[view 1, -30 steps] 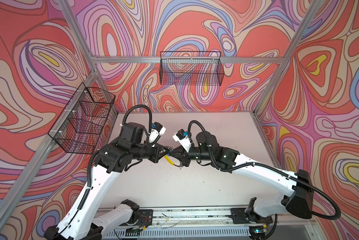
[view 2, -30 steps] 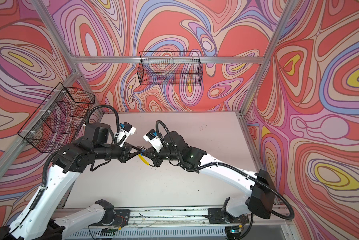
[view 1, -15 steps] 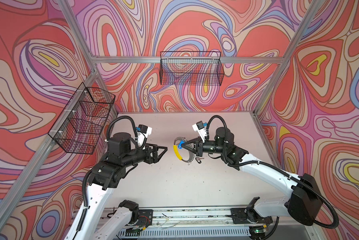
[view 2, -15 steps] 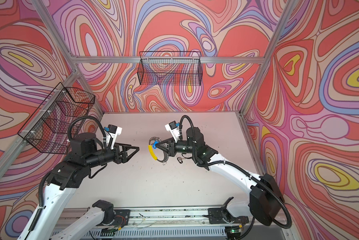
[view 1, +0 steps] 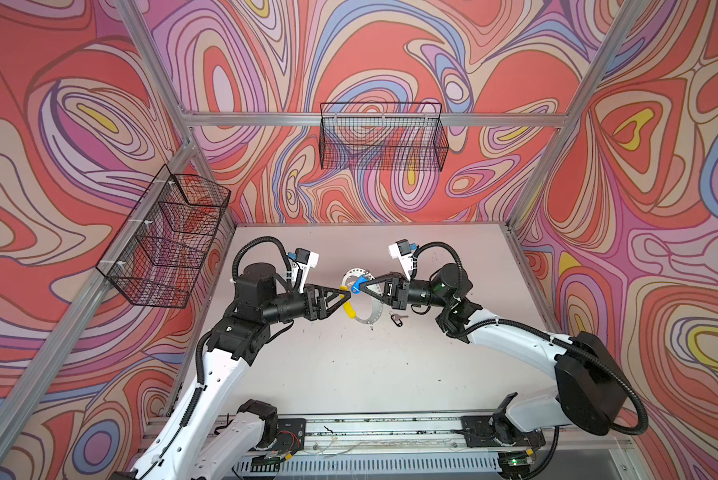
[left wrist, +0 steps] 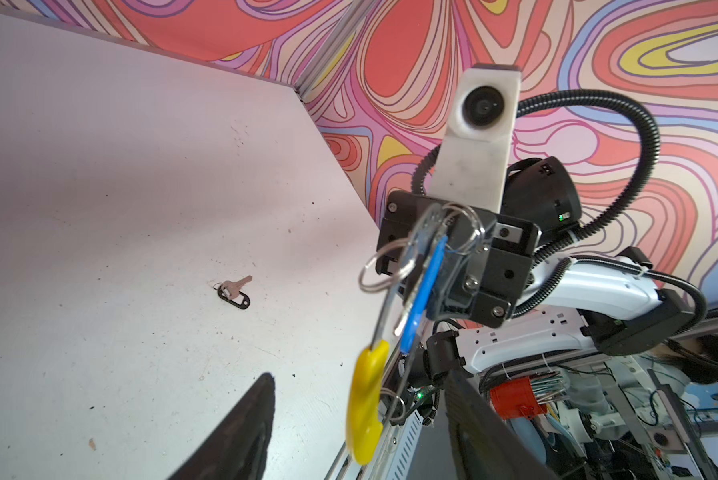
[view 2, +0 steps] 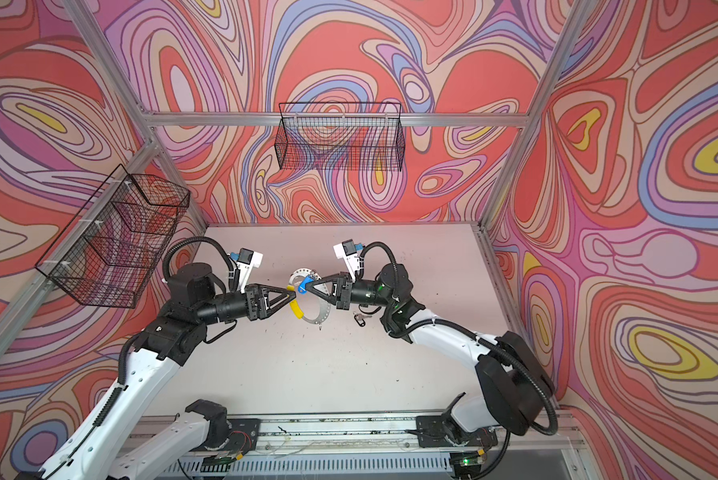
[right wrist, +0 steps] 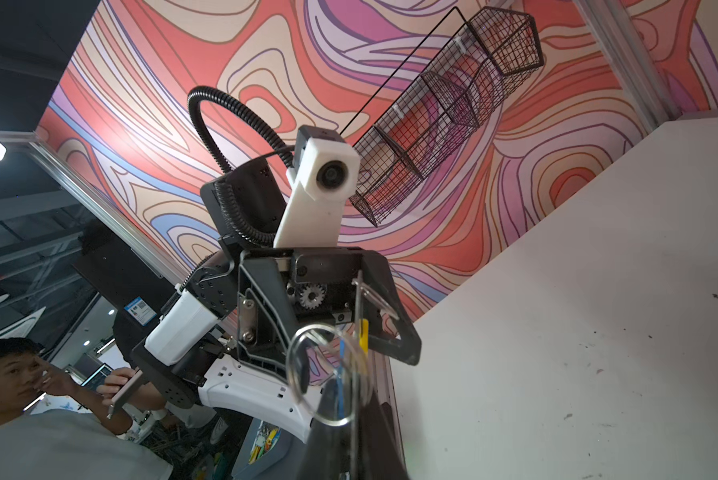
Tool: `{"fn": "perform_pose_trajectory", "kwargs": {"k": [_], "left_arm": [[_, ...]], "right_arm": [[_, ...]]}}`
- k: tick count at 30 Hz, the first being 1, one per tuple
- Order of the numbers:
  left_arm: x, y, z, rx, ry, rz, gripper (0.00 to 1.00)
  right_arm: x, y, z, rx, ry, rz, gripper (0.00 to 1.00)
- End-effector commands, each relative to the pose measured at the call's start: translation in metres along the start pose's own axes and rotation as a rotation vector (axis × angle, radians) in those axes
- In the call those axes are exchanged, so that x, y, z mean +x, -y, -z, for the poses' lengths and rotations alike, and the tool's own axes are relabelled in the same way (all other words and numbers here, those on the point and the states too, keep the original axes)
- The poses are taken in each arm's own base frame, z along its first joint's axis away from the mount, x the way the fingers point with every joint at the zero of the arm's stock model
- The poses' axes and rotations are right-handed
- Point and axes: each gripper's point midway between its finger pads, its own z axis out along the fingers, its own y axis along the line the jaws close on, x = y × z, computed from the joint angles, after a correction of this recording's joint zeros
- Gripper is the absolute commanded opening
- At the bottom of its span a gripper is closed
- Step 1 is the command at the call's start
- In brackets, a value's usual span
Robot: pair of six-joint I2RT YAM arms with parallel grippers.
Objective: Put the keys on the keyring
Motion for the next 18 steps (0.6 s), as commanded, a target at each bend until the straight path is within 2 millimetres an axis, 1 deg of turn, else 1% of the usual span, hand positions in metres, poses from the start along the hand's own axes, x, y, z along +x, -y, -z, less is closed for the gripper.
{"fn": "perform_pose_trajectory", "kwargs": {"k": [1,3,5,8,10,11,13,14,17,18], "left_arm": [[-0.003,0.011,0.001,0.064,0.008,-0.012,0.65],[-0.005,0.01,-0.002,0.079,0.013,0.0,0.62],[-0.007,0.008,-0.007,0.086,0.009,0.015,0.57],[-0.008,0.01,-0.013,0.111,-0.006,0.025,0.44],[-0.009,0.012,-0.015,0.117,-0.012,0.03,0.29],[-0.01,0.013,-0.015,0.118,-0.009,0.031,0.23],[-0.013,0.016,-0.015,0.123,-0.003,0.036,0.05],[-0.015,0.018,-0.014,0.124,0.0,0.038,0.0],[-0.017,0.021,-0.009,0.102,0.006,0.028,0.0],[-0.017,0.021,-0.008,0.085,0.001,0.027,0.0]], "right_arm": [[-0.013,-0.019,0.002,-0.09,0.041,0.023,0.0],[-0.013,-0.021,0.002,-0.111,0.046,0.015,0.0],[-0.015,-0.024,0.002,-0.13,0.051,0.011,0.0],[-0.015,-0.023,0.003,-0.141,0.068,0.002,0.0],[-0.014,-0.02,0.003,-0.144,0.074,-0.007,0.0],[-0.014,-0.018,0.003,-0.144,0.079,-0.011,0.0],[-0.012,-0.014,0.003,-0.148,0.085,-0.026,0.0],[-0.01,-0.011,0.003,-0.146,0.086,-0.035,0.0],[-0.009,-0.007,0.003,-0.148,0.091,-0.042,0.0],[-0.011,-0.003,0.005,-0.134,0.096,-0.043,0.0]]}}
